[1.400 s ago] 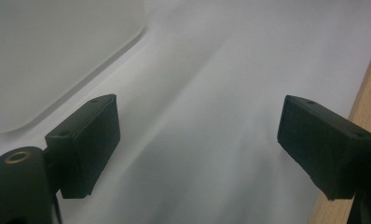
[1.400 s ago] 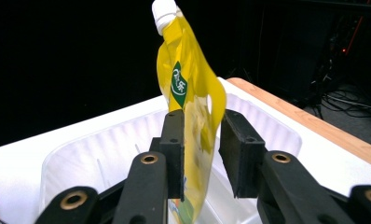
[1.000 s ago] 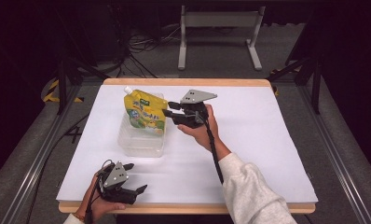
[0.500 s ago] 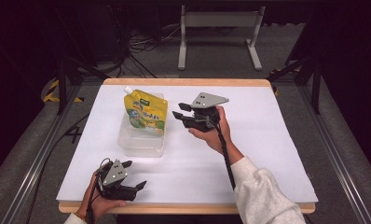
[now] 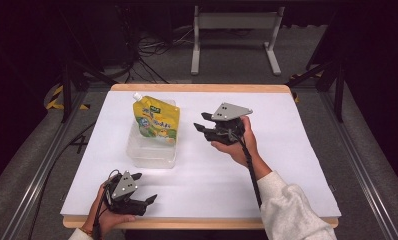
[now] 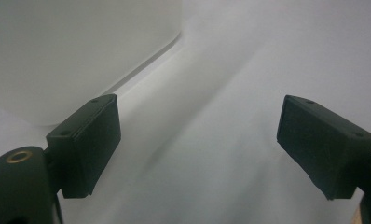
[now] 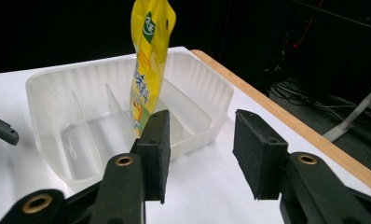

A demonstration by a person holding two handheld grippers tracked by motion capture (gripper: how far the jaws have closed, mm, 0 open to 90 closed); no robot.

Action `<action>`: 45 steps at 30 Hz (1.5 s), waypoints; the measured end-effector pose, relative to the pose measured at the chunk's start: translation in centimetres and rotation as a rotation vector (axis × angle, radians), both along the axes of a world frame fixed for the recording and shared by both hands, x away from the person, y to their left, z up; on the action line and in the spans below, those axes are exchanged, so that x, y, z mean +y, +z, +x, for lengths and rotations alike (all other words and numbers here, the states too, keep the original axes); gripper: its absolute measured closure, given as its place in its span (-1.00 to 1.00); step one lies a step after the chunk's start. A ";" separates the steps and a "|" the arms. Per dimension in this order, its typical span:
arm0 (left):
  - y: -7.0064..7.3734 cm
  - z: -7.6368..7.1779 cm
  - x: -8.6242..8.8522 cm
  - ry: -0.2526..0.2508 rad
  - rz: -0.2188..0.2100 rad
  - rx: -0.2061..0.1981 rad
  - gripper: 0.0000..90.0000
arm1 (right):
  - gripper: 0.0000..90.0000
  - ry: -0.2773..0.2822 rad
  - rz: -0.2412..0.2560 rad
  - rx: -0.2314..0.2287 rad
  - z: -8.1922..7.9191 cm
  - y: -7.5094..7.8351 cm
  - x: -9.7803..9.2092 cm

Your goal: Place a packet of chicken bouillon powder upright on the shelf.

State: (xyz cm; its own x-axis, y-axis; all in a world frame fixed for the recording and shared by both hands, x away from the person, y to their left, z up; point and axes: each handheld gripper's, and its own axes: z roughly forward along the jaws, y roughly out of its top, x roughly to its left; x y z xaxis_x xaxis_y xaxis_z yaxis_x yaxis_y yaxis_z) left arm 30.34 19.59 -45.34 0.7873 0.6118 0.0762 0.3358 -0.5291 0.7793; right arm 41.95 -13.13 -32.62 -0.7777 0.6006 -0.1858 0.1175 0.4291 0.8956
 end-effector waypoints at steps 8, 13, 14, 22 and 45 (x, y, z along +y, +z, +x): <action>0.0 0.0 0.0 -0.002 0.000 0.008 -0.70 | 0.16 -0.044 -0.011 -0.002 -0.4 -0.1 -2.0; -0.1 0.0 -0.1 -0.007 0.004 0.011 -0.70 | 0.14 -0.060 -0.016 -0.011 -0.8 -0.1 -3.0; -0.1 0.0 -0.1 -0.007 0.004 0.011 -0.70 | 0.14 -0.062 -0.017 -0.011 -0.8 -0.2 -3.2; -0.1 0.1 -0.1 -0.009 0.002 0.015 -0.70 | 0.05 -0.084 -0.057 -0.013 -1.4 -0.5 -4.4; -0.3 0.1 -0.3 -0.016 0.012 0.024 -0.70 | -0.18 -0.155 -0.130 -0.009 -2.8 -1.6 -8.4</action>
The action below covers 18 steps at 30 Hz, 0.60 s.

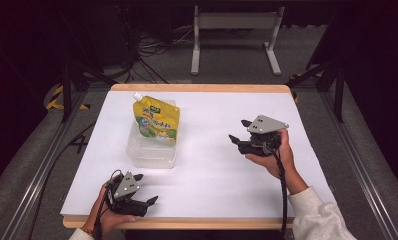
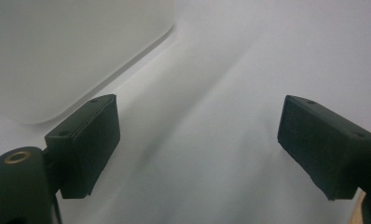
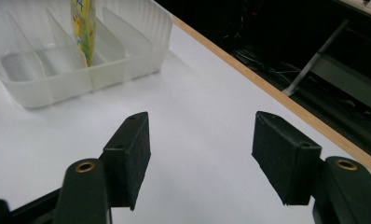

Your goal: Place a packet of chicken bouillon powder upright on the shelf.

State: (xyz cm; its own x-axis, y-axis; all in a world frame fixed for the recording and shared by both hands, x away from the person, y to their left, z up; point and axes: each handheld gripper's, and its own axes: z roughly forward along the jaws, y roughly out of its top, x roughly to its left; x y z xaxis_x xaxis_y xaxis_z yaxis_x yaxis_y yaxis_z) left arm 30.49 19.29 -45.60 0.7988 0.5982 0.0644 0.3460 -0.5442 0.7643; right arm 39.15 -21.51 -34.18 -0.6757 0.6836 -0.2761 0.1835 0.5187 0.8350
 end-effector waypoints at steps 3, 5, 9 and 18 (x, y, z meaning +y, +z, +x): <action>0.0 0.0 -0.1 -0.004 0.004 0.001 -0.70 | -0.22 -0.006 -0.009 0.000 -0.2 -0.2 -0.3; 0.0 0.0 -0.1 -0.003 0.003 0.002 -0.70 | -0.26 -0.008 -0.019 0.002 -0.4 -0.4 -0.6; -0.1 0.0 -0.1 -0.004 0.005 0.003 -0.70 | -0.32 -0.014 -0.047 0.006 -0.9 -0.9 -1.1; -0.1 0.0 -0.2 -0.006 0.006 0.005 -0.70 | -0.39 -0.016 -0.081 0.037 -1.4 -2.0 -2.0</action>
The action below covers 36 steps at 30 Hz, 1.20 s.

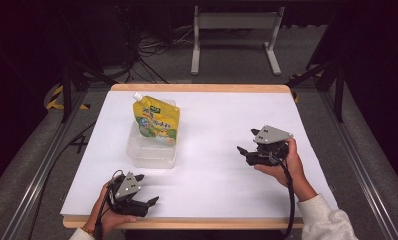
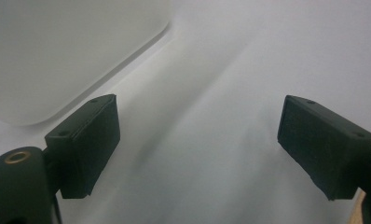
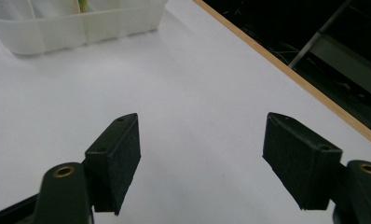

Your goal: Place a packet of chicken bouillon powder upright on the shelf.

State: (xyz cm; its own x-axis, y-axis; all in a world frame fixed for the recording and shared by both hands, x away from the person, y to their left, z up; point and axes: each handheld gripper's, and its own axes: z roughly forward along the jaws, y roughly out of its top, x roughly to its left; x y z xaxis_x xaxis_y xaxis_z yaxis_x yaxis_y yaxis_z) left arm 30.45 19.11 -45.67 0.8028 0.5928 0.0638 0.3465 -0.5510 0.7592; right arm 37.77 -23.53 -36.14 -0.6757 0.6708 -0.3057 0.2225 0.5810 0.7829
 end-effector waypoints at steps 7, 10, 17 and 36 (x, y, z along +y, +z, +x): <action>0.0 0.0 0.0 0.000 0.006 0.003 -0.70 | -0.46 -0.018 -0.009 0.020 -0.9 -1.2 -1.6; 0.0 0.0 0.0 0.000 0.008 0.001 -0.70 | -0.47 -0.029 -0.011 0.023 -1.3 -1.6 -2.2; 0.0 0.0 0.0 -0.003 0.005 0.001 -0.70 | -0.51 -0.041 -0.030 0.035 -2.3 -2.4 -3.5; 0.1 0.0 0.0 -0.009 0.010 -0.006 -0.70 | -0.54 -0.083 -0.086 0.012 -5.8 -4.8 -6.6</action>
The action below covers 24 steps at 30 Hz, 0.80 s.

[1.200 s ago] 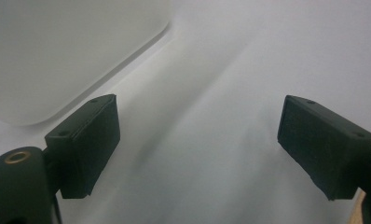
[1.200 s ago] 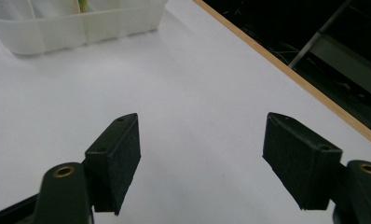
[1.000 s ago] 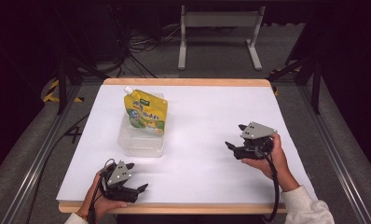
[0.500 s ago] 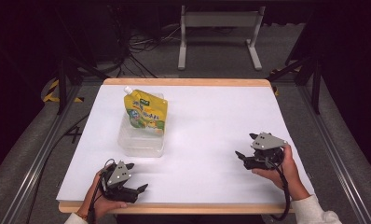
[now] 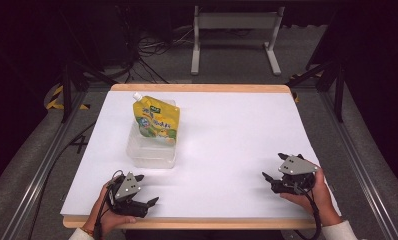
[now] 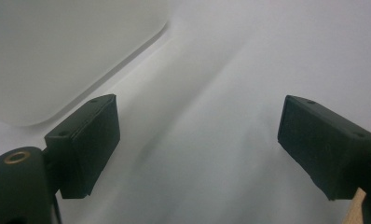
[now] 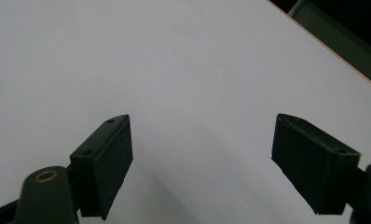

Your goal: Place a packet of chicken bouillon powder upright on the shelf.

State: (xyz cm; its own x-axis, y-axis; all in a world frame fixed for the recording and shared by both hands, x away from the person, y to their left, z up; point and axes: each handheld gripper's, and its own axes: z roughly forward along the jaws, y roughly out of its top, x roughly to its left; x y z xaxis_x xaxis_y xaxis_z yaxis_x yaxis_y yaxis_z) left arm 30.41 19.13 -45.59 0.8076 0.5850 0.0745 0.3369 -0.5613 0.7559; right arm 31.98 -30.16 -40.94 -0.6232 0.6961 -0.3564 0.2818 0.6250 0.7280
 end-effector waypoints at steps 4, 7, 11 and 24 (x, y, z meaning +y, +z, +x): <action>0.0 0.0 0.0 -0.002 -0.004 0.002 -0.71 | -0.56 -0.021 0.002 0.008 -0.6 -0.7 -0.9; 0.0 0.0 0.0 -0.005 -0.002 0.001 -0.71 | -0.56 -0.036 0.014 0.009 -1.0 -1.0 -1.4; 0.1 0.1 -0.1 -0.007 -0.007 0.001 -0.71 | -0.59 -0.062 0.020 0.008 -1.7 -1.5 -2.2; 0.2 0.5 -0.4 -0.024 -0.014 0.000 -0.71 | -0.64 -0.174 0.103 0.004 -3.9 -2.7 -5.6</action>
State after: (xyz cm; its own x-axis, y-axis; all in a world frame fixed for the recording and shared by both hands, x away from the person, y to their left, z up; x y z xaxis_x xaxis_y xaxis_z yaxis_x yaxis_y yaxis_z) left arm 30.93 18.71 -45.38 0.8212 0.5667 0.0666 0.3234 -0.5584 0.7640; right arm 28.10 -35.78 -43.61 -0.4917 0.8260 -0.2755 0.3817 0.4889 0.7844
